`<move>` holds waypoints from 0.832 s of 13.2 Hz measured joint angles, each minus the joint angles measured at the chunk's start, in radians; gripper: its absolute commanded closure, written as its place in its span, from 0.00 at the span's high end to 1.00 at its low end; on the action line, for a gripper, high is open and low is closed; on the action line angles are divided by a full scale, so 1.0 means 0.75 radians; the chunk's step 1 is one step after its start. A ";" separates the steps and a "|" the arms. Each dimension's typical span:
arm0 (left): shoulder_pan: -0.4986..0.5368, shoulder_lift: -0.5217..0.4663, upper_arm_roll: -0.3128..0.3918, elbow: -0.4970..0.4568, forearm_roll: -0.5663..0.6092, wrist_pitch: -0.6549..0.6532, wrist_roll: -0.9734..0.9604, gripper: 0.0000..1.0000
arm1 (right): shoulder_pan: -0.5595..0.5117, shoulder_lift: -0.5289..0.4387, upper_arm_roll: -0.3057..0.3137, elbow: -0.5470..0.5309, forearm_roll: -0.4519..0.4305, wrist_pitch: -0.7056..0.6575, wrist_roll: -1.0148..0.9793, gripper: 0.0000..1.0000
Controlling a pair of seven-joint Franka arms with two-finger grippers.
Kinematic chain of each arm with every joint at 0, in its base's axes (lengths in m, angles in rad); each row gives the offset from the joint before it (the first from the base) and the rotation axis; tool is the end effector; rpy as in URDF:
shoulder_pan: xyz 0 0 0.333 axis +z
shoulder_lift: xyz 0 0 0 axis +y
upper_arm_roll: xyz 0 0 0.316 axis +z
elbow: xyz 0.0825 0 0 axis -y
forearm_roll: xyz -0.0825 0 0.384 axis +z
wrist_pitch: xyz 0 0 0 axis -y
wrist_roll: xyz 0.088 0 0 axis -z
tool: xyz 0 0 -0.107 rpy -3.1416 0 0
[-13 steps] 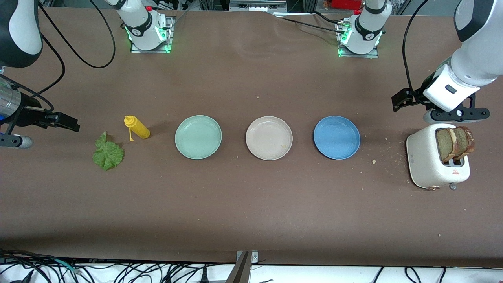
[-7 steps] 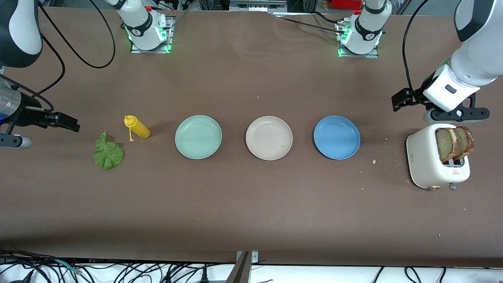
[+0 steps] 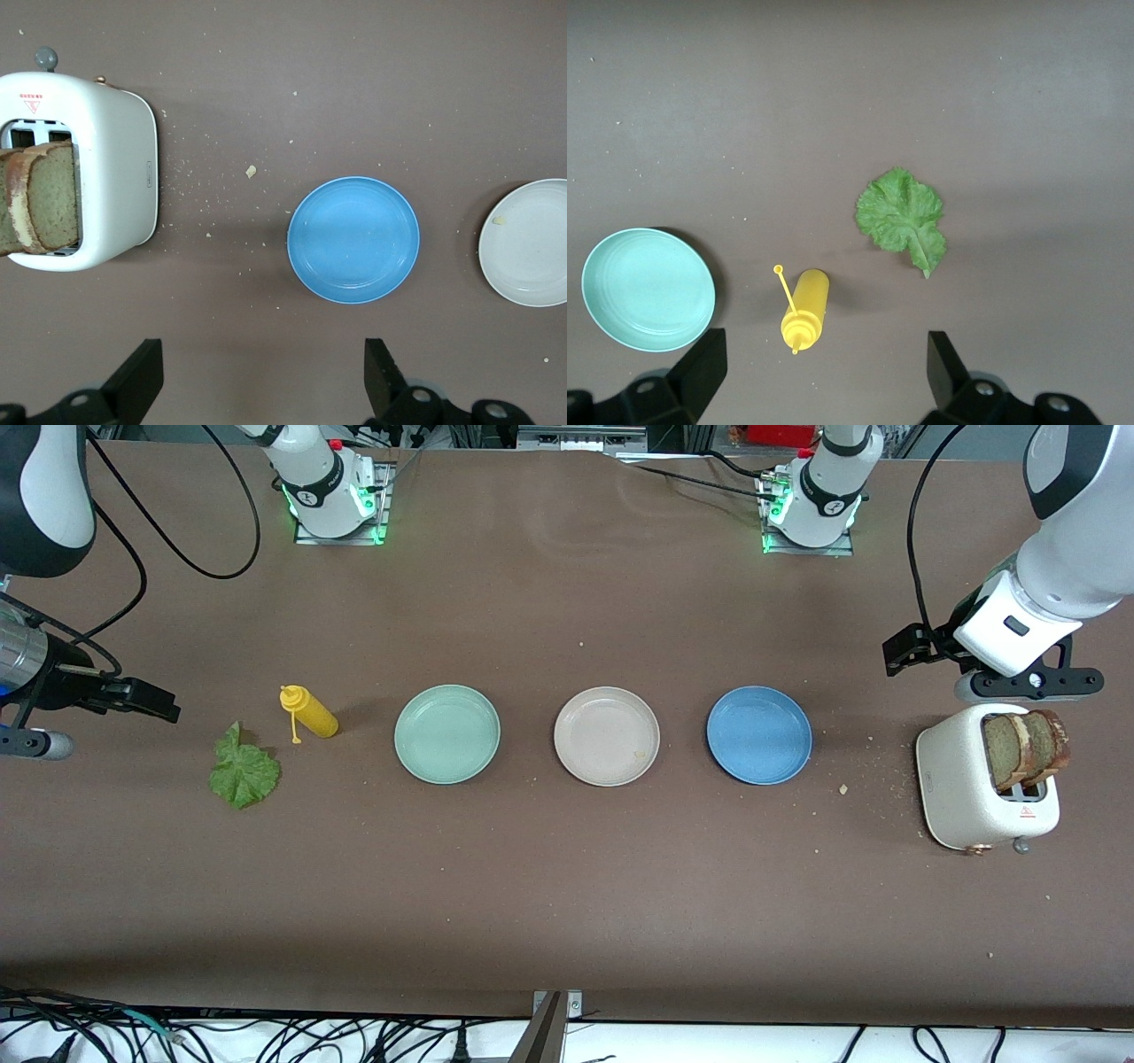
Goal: Make sandwich in beige plate with both arms
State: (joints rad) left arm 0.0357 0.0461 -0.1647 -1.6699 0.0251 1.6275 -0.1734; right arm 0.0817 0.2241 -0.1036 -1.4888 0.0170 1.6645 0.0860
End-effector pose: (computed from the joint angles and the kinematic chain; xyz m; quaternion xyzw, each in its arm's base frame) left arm 0.5628 -0.0686 0.5569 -0.9988 -0.0208 0.0421 0.0152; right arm 0.6250 -0.0057 0.5396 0.9983 -0.0539 -0.0235 0.0038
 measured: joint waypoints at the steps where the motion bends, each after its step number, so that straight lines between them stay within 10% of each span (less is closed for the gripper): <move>1: 0.000 0.000 0.000 0.000 0.000 -0.001 0.000 1.00 | 0.000 0.000 0.000 0.000 0.000 0.000 0.000 1.00; 11: 0.000 0.000 0.000 0.000 0.000 -0.005 0.000 1.00 | -0.003 0.000 -0.007 0.000 0.000 0.028 0.000 1.00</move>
State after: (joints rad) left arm 0.0357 0.0462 -0.1647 -1.6699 0.0251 1.6241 -0.1734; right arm 0.0795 0.2244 -0.1088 -1.4887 0.0167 1.6853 0.0863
